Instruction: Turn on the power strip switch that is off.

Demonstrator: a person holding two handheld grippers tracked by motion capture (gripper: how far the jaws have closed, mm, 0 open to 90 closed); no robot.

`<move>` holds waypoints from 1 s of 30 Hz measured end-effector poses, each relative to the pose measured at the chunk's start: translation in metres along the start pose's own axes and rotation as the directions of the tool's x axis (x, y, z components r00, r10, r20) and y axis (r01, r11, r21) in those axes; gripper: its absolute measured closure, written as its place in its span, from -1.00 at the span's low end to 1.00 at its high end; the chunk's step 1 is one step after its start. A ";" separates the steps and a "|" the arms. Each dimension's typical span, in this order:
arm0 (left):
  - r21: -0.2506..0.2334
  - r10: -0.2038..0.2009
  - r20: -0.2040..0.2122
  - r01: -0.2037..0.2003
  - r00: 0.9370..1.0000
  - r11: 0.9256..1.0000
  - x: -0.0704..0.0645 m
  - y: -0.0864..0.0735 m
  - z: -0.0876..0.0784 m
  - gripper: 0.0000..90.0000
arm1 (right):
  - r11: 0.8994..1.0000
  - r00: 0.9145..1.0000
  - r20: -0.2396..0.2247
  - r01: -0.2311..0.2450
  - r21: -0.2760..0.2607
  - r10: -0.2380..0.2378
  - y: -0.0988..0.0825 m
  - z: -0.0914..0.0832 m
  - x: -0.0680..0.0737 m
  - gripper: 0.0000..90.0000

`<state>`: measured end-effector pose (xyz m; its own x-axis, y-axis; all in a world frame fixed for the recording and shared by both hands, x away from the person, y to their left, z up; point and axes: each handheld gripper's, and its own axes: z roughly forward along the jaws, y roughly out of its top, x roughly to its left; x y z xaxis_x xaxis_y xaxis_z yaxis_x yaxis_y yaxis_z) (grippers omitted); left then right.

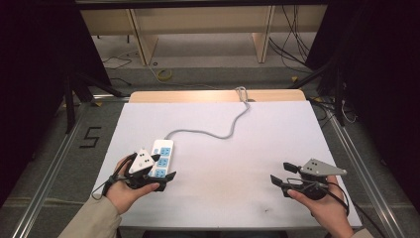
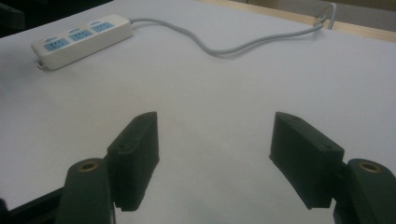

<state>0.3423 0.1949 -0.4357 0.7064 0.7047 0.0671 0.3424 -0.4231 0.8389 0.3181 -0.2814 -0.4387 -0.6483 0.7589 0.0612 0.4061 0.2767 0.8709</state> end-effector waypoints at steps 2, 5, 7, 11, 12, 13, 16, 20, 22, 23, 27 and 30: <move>0.005 0.004 0.001 -0.004 1.000 1.000 0.000 -0.003 -0.002 -0.55 | 1.000 1.000 -0.001 0.000 0.000 0.000 0.000 0.000 0.000 -0.27; 0.014 0.008 -0.002 -0.008 1.000 1.000 -0.001 -0.008 -0.005 -0.55 | 1.000 1.000 -0.002 0.001 0.000 -0.001 0.000 0.000 0.000 -0.27; 0.025 0.003 -0.003 -0.003 1.000 1.000 -0.001 -0.012 -0.007 -0.55 | 1.000 1.000 -0.002 0.001 0.001 -0.001 0.000 0.000 0.000 -0.27; 0.029 0.001 -0.010 0.000 1.000 1.000 -0.001 -0.017 -0.011 -0.55 | 1.000 1.000 -0.002 0.001 0.001 -0.001 0.000 0.000 0.000 -0.27; 0.030 0.002 -0.009 -0.002 1.000 1.000 -0.001 -0.017 -0.011 -0.55 | 1.000 1.000 -0.002 0.002 0.002 -0.002 0.000 0.000 0.000 -0.27; 0.029 0.004 -0.009 -0.003 1.000 1.000 -0.001 -0.018 -0.012 -0.55 | 1.000 1.000 -0.003 0.001 0.001 -0.001 0.000 0.000 0.001 -0.27; 0.035 0.005 -0.011 -0.004 1.000 0.999 -0.001 -0.019 -0.011 -0.55 | 1.000 1.000 -0.005 0.003 0.003 -0.003 0.000 0.000 0.001 -0.27; 0.044 0.016 -0.010 -0.016 1.000 0.999 -0.001 -0.019 -0.009 -0.55 | 1.000 1.000 -0.003 0.002 0.002 -0.002 0.000 0.000 0.000 -0.28; 0.047 0.024 -0.006 -0.023 1.000 0.999 -0.002 -0.019 -0.009 -0.55 | 1.000 1.000 -0.005 0.001 0.002 -0.001 0.000 0.001 0.000 -0.28; 0.045 0.023 -0.006 -0.022 1.000 0.999 -0.002 -0.019 -0.008 -0.55 | 1.000 1.000 -0.006 0.001 0.003 -0.001 0.000 0.001 0.000 -0.28; 0.046 0.022 -0.008 -0.022 1.000 0.999 -0.002 -0.019 -0.008 -0.55 | 1.000 1.000 -0.006 0.002 0.003 -0.002 0.000 0.001 0.000 -0.28; 0.049 0.023 -0.009 -0.023 1.000 0.999 -0.002 -0.019 -0.007 -0.55 | 1.000 1.000 -0.004 0.002 0.001 -0.002 0.000 0.000 0.000 -0.28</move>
<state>0.3298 0.2053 -0.4474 0.7084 0.6998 0.0917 0.3563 -0.4667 0.8095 0.3183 -0.2813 -0.4392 -0.6515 0.7562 0.0616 0.4054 0.2783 0.8708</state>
